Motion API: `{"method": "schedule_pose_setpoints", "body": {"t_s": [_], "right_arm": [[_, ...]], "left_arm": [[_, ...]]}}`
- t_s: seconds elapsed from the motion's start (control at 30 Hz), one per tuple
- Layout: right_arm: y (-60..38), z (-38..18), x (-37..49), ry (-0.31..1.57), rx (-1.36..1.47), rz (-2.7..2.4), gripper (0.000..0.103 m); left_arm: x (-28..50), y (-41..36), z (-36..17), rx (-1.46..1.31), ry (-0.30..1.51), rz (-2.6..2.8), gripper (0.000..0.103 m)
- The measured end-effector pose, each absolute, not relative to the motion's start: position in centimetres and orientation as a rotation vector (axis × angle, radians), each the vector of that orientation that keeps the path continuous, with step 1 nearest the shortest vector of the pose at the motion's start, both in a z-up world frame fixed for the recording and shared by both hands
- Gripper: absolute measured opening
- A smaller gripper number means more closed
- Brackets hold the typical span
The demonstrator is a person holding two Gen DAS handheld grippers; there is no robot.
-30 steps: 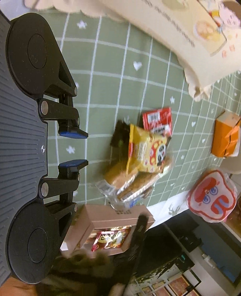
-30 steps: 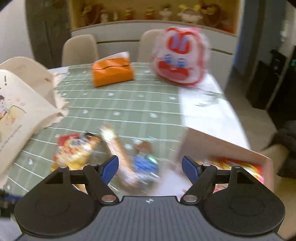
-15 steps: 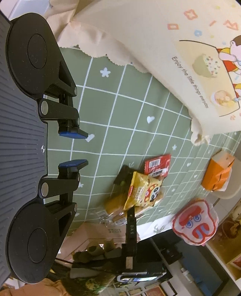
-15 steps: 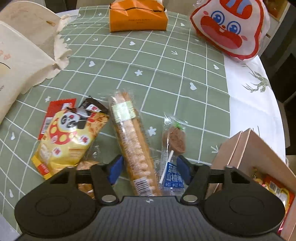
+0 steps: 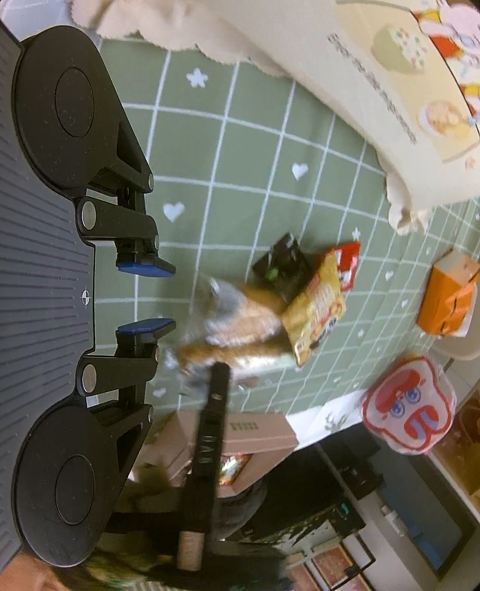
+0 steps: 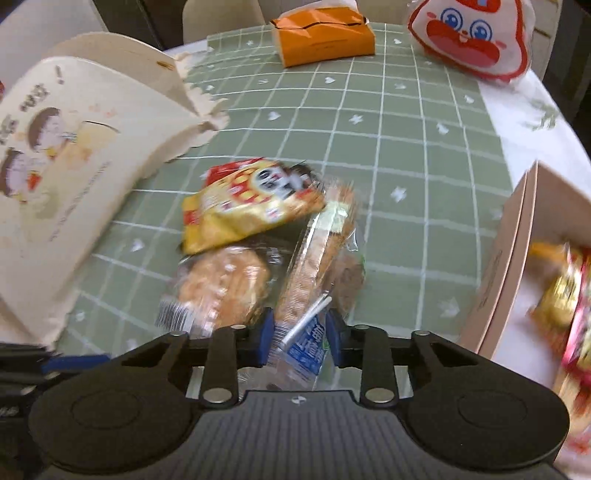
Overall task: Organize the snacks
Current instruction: 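Reach left gripper to the long wafer stick packet and close on it, then lift wafer stick with left gripper while right gripper grasps rabbit cookie lollipop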
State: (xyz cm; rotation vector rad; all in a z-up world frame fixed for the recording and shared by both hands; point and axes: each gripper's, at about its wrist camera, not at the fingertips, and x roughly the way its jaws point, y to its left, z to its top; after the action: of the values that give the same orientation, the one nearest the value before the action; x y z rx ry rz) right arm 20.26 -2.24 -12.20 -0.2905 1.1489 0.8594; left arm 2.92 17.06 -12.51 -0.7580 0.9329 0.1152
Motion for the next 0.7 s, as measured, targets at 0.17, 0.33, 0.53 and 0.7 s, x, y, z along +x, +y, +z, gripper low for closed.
{"method": "schedule_pose_setpoints", "body": {"t_s": [0.17,0.33,0.53,0.7], "right_arm": [[-4.8,-11.7,18.0,1.190,-0.163,0.889,0.023],[-6.9,-11.1,14.1,1.151,-0.172,0.925,0.023],[-10.5,-11.7,12.2,1.148,-0.139,0.822,0.023],[-12.8,-11.4,10.6,1.112,-0.172,0.762,0.029]], "left_arm": [[4.7,15.9,-11.6,-0.731,0.908,0.042,0.028],[7.8,13.7,-11.8,-0.665,0.944,-0.019,0.028],[13.0,11.2,-12.6,-0.494,0.970,0.024,0.028],[16.0,9.8,-13.8,-0.372,0.999,0.088,0.032]]}}
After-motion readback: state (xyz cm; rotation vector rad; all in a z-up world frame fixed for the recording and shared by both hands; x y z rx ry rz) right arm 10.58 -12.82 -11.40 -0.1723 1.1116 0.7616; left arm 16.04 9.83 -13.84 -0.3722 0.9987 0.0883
